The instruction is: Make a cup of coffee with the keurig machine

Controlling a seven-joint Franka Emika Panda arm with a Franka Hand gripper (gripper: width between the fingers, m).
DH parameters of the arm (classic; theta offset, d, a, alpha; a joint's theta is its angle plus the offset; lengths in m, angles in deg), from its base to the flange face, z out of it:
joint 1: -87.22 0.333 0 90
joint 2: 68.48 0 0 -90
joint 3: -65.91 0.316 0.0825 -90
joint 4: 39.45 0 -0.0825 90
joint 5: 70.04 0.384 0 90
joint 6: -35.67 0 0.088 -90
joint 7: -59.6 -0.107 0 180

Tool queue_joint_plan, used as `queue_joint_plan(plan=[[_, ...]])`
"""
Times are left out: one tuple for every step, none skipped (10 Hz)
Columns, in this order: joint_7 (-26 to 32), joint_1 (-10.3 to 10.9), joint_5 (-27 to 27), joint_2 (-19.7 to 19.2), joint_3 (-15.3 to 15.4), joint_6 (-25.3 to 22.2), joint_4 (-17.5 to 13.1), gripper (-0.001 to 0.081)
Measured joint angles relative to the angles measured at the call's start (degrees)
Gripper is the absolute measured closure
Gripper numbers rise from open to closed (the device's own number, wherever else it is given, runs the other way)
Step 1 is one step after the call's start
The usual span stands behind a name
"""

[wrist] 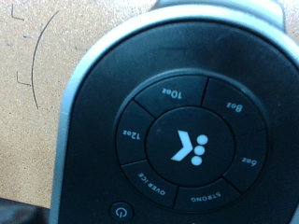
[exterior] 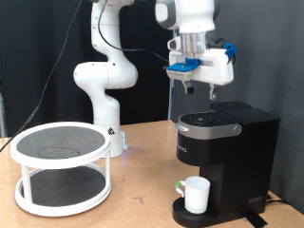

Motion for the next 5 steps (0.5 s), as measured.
queue_joint_plan(plan=[[0.13, 0.14, 0.77, -0.02, 0.27, 1.24, 1.21, 0.0332], [0.35, 0.25, 1.35, -0.03, 0.56, 2.29, 2.37, 0.0332], [0.38, 0.36, 1.49, -0.02, 0.76, 3.18, 3.40, 0.0515], [0.38, 0.42, 1.50, -0.02, 0.92, 4.30, 4.38, 0.0515], [0.30, 0.43, 1.51, -0.02, 1.00, 5.45, 5.17, 0.0699]])
